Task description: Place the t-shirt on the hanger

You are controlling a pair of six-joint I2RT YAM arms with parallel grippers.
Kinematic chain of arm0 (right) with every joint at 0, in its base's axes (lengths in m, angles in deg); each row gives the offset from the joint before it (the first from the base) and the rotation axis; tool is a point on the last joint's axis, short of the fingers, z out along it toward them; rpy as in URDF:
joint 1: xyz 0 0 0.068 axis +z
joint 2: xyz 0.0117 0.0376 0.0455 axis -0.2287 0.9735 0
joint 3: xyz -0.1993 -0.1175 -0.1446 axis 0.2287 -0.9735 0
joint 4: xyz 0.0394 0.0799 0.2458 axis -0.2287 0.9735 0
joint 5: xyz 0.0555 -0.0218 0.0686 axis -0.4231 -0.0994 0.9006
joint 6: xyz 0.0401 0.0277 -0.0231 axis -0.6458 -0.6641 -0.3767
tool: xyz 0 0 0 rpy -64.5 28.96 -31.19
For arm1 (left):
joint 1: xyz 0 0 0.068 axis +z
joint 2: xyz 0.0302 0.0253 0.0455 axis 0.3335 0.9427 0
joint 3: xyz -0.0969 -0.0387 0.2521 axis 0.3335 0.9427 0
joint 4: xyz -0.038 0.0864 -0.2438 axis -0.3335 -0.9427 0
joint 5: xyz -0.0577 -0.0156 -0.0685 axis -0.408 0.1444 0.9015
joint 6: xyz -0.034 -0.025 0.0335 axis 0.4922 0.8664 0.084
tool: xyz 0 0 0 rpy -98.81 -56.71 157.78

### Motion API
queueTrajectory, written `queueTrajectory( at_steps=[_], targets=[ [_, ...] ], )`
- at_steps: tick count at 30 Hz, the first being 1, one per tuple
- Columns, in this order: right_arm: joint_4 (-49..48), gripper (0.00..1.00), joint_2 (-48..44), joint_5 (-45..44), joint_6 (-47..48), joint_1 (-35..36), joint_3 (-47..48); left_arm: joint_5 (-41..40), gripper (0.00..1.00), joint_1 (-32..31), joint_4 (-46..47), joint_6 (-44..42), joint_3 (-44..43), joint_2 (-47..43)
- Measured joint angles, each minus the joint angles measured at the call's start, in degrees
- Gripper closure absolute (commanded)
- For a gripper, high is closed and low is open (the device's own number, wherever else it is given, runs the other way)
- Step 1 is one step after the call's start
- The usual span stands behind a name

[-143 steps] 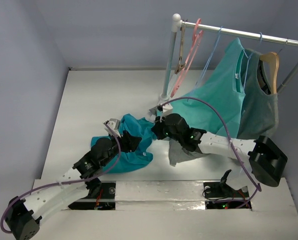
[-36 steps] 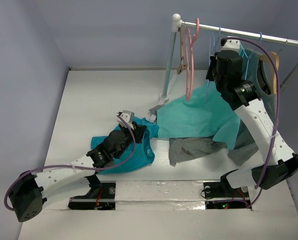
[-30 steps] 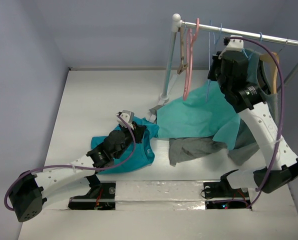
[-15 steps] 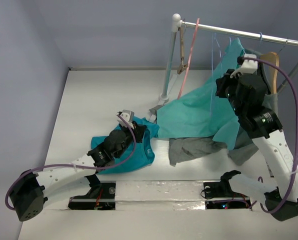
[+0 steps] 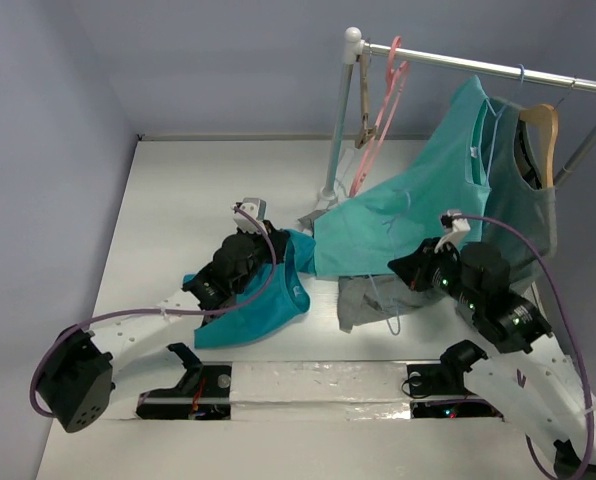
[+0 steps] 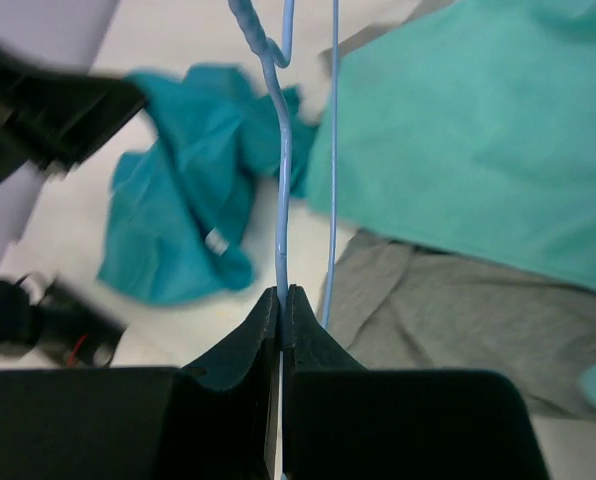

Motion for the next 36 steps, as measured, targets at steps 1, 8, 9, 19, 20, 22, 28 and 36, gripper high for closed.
queueTrajectory(
  at_steps=[1,8,9,19,20,22,28,36],
  targets=[
    [-0.2,1.0,-1.1,1.8,-0.8,0.9,-1.2,0.3,1.0,0.8,0.2,0.0,-0.6,0.8],
    [-4.1,1.0,-3.3,7.8,-6.1,12.8,-6.5,2.1,1.0,4.7,1.3,0.0,-5.0,8.0],
    [-4.7,1.0,-3.0,7.5,-6.5,15.1,-6.9,2.3,1.0,5.2,1.4,0.0,-5.5,8.9],
    [-6.1,1.0,-4.7,2.7,-8.1,22.9,-7.2,4.7,1.0,10.3,2.0,0.3,-7.5,12.2],
    [-6.0,1.0,-5.3,2.5,-8.1,23.2,-7.2,5.0,1.0,11.0,2.1,0.6,-7.5,12.2],
    [-5.3,1.0,-6.7,2.1,-8.2,23.6,-7.2,5.8,1.0,12.1,2.7,1.1,-7.5,12.5],
    [-4.8,1.0,-6.9,1.9,-8.3,23.9,-7.0,7.8,1.0,12.9,3.2,2.2,-7.6,13.2],
    [-5.8,1.0,-0.6,-1.0,-8.3,24.2,-8.5,9.9,1.0,12.9,3.3,3.1,-7.6,10.3]
  ],
)
